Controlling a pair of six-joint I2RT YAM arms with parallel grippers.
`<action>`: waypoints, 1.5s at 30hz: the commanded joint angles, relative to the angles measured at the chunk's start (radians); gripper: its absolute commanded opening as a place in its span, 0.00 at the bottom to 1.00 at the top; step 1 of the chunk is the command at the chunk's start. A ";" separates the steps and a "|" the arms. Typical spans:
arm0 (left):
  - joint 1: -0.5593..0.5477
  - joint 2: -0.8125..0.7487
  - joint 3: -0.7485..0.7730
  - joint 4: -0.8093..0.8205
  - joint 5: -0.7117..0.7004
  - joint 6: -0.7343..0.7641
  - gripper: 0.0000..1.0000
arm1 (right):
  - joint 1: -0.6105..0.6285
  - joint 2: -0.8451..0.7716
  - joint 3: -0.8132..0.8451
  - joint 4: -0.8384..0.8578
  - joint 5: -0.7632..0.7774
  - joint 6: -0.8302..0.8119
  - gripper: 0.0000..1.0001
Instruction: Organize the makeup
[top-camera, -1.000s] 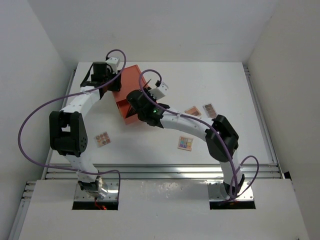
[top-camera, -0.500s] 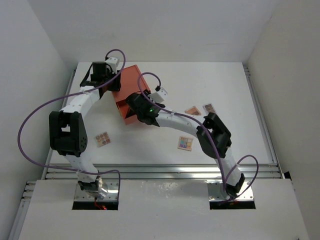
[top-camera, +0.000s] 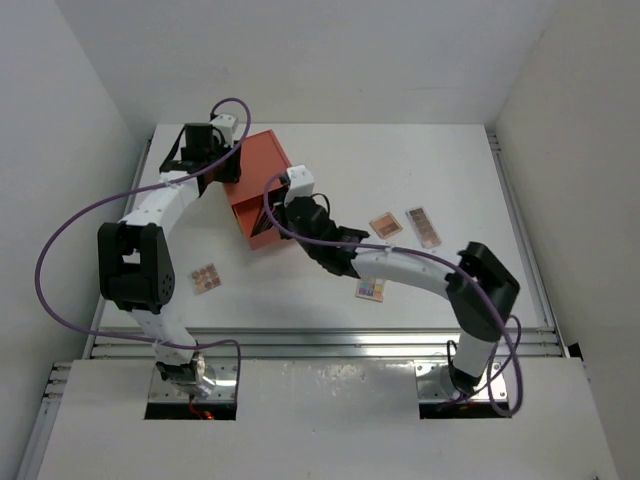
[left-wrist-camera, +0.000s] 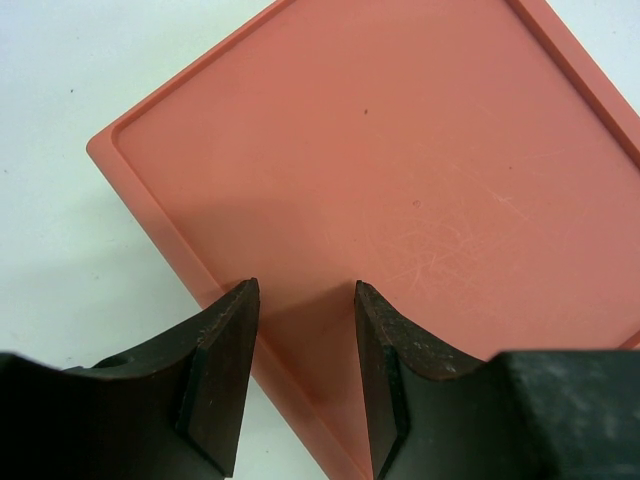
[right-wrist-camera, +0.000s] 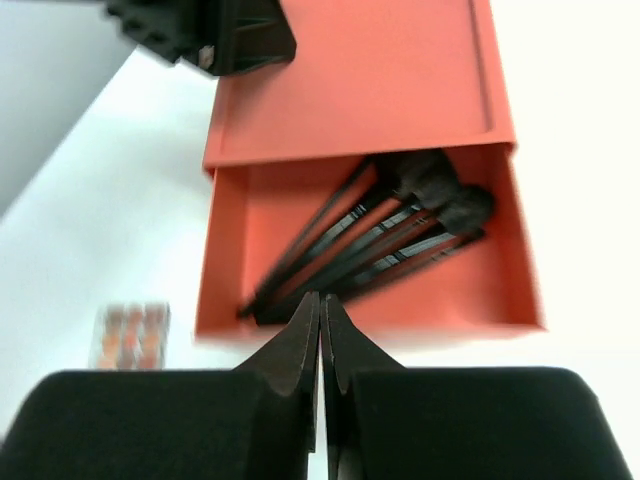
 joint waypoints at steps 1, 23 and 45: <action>0.023 0.018 0.005 -0.136 -0.032 -0.008 0.49 | -0.008 -0.141 -0.084 -0.077 -0.088 -0.199 0.00; -0.038 0.055 0.033 -0.208 -0.063 0.030 0.49 | -0.097 0.113 -0.014 0.282 -0.168 -0.244 0.00; -0.029 0.094 0.053 -0.227 0.021 0.061 0.49 | -0.145 0.308 0.093 0.332 -0.251 -0.216 0.06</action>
